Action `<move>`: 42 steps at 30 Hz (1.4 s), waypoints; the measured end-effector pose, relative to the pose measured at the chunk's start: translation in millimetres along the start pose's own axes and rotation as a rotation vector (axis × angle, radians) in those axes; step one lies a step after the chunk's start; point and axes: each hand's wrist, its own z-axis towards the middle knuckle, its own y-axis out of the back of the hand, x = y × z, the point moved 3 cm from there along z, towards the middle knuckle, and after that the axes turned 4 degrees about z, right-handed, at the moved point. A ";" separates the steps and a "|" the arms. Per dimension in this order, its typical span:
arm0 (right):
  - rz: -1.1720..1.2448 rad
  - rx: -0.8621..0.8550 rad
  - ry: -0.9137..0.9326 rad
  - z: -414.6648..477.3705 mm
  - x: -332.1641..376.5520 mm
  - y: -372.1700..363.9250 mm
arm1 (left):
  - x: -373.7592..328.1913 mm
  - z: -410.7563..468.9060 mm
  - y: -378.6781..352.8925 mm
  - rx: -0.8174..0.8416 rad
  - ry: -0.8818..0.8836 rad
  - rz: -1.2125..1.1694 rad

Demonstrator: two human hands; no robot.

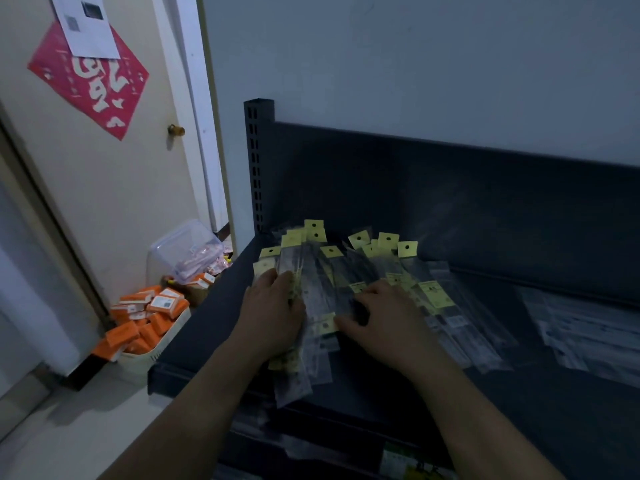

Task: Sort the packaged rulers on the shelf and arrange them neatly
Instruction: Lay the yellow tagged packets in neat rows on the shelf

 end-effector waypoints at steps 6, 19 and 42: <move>0.069 0.106 -0.014 -4.4 -4.9 3.2 | 1.4 -1.5 8.5 0.012 -0.025 0.017; 0.261 -0.174 -0.220 0.2 -17.2 12.9 | 11.5 -1.4 12.6 -0.052 -0.051 -0.096; 0.413 -0.366 -0.147 -17.1 -37.8 25.1 | -4.8 1.9 10.5 -0.088 0.080 0.048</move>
